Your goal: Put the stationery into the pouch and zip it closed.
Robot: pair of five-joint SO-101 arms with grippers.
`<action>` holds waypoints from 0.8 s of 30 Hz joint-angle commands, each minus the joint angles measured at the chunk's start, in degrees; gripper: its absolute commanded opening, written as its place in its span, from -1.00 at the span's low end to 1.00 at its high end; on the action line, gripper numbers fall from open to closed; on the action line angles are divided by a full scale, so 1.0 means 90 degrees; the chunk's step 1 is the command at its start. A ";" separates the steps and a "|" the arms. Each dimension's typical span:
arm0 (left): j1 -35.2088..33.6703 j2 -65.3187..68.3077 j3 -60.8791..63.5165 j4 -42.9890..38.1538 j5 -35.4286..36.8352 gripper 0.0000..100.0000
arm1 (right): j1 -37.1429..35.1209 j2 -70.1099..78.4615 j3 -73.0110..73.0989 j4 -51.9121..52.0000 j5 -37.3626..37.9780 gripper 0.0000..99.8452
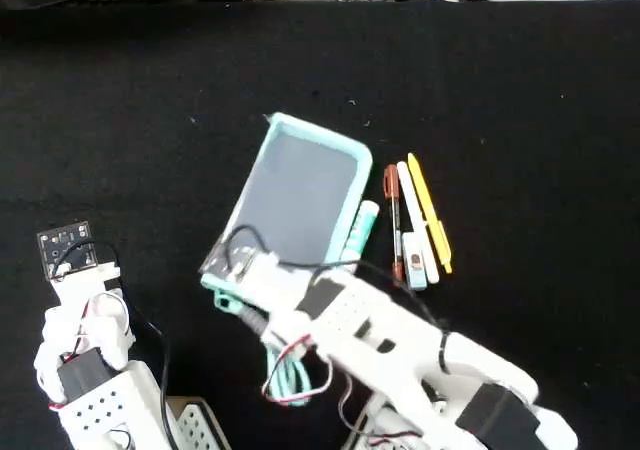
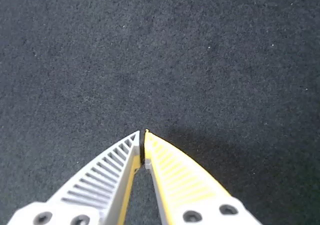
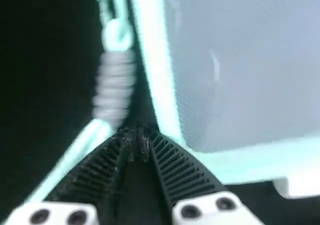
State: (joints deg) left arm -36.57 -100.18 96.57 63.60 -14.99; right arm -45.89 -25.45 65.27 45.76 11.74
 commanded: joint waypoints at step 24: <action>0.0054 0.0010 0.0103 -0.0068 -0.0029 -0.93 | 0.0068 -0.6198 0.1949 0.1123 0.0049 -0.67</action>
State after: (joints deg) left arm -36.57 -100.18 96.57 63.60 -14.99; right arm -39.91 -86.46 84.00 57.89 11.82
